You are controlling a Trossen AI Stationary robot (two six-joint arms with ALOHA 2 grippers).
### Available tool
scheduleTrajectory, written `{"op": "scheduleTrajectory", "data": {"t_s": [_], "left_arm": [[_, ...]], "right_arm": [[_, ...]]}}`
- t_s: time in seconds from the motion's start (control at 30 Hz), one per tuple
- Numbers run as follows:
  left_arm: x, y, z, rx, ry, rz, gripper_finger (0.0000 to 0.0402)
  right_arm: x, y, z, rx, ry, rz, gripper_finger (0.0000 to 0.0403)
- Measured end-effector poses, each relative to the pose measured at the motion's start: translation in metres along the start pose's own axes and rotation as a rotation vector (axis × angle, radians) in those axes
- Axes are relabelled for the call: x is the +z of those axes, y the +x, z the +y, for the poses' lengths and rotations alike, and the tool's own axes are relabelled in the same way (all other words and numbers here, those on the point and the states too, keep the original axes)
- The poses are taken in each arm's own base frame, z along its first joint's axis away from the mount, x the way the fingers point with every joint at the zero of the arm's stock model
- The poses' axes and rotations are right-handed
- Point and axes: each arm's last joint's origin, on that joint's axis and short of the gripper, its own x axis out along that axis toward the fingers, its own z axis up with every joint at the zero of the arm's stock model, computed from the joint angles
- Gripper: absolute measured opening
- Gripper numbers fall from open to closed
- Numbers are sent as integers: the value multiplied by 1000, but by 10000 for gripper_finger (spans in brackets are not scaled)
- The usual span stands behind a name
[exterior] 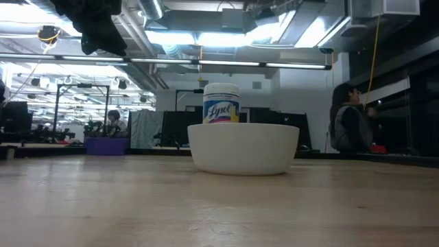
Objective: Nest bowls inside each other
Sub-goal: Stack the red bowl on top of the blue bowl
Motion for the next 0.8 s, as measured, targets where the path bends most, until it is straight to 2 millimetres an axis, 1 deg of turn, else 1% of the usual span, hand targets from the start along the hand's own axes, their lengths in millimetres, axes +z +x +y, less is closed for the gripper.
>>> {"op": "scheduleTrajectory", "data": {"t_s": [0.13, 0.27, 0.47, 0.8], "left_arm": [[0, 0, 0, 0, -5, 0, 112], [0, 0, 0, 2, -7, 0, 112], [-1, 0, 0, 4, -8, 6, 112], [-2, 0, 1, 13, -9, 21, 112]], "right_arm": [[4, -2, -2, -38, 6, -63, 210], [8, -3, -6, -52, 18, -94, 204], [9, 5, -18, -67, 32, -76, 195], [11, 6, -17, -56, -3, -90, 203]]}}
